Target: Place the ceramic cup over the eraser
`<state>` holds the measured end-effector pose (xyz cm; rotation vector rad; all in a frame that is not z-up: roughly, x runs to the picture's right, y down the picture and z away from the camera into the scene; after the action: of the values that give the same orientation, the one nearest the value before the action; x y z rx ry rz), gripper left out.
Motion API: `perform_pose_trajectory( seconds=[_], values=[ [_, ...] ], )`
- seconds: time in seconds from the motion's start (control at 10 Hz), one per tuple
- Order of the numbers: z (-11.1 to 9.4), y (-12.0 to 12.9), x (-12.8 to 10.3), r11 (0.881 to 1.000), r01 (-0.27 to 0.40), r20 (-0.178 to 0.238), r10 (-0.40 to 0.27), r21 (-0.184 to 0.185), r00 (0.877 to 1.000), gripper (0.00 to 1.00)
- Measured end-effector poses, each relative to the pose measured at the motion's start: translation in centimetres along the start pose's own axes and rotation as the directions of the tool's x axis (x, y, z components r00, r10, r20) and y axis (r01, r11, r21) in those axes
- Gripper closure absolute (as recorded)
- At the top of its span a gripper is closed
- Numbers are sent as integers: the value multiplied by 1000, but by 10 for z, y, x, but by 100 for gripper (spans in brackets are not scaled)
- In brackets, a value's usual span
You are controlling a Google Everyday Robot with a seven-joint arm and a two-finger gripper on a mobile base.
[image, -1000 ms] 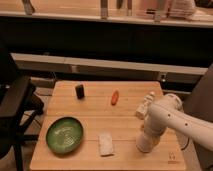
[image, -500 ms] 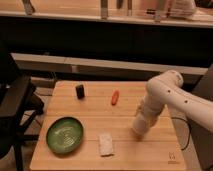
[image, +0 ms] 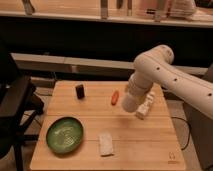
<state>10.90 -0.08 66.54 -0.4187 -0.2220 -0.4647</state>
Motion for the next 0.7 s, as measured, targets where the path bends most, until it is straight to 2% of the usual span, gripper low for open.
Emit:
perform_pose_trajectory(
  seconds=[0.1,0.3,0.5,0.7],
  values=[
    [-8,-15,-10,1000,-2,4,2,-9,1000,100],
    [-17,-18,-18,1000,-1,0,1,-31,1000,100],
    [-8,-10,-15,1000,20,1,-20,-18,1000,100],
    [8,-24,-19,999,46,4,-46,-7,999,100]
  ],
)
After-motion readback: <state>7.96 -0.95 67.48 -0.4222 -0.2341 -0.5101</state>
